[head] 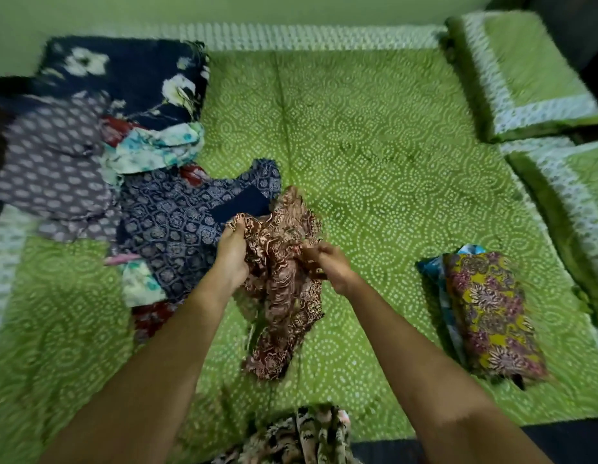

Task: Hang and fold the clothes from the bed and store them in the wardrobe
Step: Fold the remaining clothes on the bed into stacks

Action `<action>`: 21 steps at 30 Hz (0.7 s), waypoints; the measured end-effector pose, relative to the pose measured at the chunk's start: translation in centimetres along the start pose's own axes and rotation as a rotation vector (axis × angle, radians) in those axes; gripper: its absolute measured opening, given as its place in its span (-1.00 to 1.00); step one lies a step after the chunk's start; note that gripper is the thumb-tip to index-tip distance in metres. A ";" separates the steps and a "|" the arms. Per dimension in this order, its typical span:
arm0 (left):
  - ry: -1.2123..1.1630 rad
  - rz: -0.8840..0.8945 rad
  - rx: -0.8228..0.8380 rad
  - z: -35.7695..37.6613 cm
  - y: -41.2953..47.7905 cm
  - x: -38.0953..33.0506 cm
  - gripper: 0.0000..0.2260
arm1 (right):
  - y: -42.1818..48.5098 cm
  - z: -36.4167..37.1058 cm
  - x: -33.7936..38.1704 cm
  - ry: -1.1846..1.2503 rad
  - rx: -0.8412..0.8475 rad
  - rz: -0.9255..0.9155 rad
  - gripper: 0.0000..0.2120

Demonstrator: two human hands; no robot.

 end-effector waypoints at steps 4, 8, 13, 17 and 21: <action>-0.164 0.022 0.137 -0.5 -4.5 -6.4 -0.62 | -2.6 0.6 3.2 0.021 0.023 0.030 -0.73; -0.275 0.125 0.313 -0.4 -10.0 -13.6 -0.67 | -5.3 0.9 6.8 -0.008 0.012 0.007 -0.63; -0.324 0.283 0.417 -2.0 -17.1 -21.5 -0.62 | -7.9 1.6 9.9 -0.168 0.054 0.058 -0.51; -0.375 0.382 0.439 -3.7 -20.4 -25.6 -0.61 | -11.2 4.8 12.1 -0.058 0.287 0.136 -0.44; -0.441 0.500 0.434 -6.6 -21.5 -28.2 -0.56 | -10.8 5.2 18.4 0.172 0.317 -0.004 -0.68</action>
Point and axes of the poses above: each hand's wrist, its own y-axis towards the middle knuckle, its own z-axis out of the palm, x = y × z, the point moved 10 cm from there along y, towards the middle knuckle, and after that the axes turned 14 degrees about -x, right-handed, at the moved point
